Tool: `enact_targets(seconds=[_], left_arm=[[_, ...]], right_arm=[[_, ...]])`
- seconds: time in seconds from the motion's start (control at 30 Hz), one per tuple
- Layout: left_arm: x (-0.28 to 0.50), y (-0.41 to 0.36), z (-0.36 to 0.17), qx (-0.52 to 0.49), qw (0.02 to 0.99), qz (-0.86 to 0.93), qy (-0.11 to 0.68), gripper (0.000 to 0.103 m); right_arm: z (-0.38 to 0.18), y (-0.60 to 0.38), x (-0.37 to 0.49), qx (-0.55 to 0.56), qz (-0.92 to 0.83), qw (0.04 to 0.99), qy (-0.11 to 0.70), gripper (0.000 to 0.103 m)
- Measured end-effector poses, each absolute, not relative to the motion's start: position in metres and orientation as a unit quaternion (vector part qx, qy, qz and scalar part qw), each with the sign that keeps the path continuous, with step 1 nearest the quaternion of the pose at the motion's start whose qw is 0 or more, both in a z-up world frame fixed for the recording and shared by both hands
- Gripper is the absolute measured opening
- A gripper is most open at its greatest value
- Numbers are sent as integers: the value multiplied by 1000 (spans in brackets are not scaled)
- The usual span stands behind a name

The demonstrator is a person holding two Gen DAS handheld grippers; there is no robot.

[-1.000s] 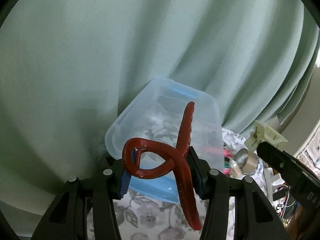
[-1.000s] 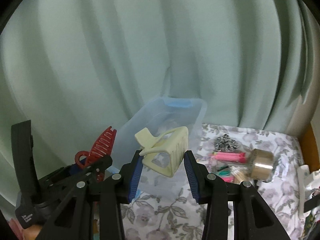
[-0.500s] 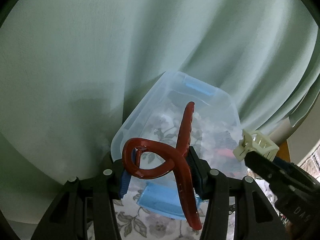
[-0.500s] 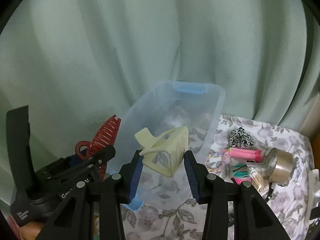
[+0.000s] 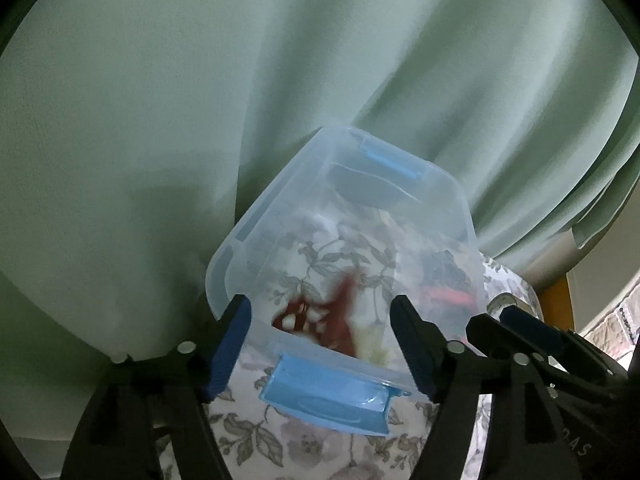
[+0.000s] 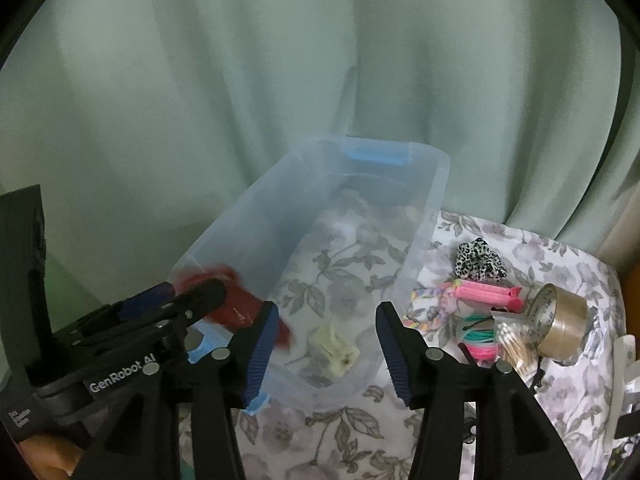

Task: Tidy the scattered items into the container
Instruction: 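Open both grippers to drop the claw and clip into the box, then move both grippers back over the remaining items on the bed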

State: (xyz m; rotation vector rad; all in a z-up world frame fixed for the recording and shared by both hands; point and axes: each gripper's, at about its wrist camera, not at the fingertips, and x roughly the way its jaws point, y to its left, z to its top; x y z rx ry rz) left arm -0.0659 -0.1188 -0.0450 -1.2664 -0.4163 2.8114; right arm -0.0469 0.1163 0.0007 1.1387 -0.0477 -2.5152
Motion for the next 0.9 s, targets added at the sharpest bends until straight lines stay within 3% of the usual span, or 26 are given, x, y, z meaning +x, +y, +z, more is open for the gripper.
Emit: enact_targets(seconds=[0.47,0.53,0.9], left_arm=[[-52,-106,-44,-417,6,901,-119,90],[-48,-104,-44,-415,6,902,-117,98],[-36,-80,-38,-403,26,908,-109,98]], right_arm=[[-2,138,-27,410,-893,177,-45,65],[-2,142,-23,410,-893,178,-48,70],[-3,170,-3,405,-895,172,-76,95]])
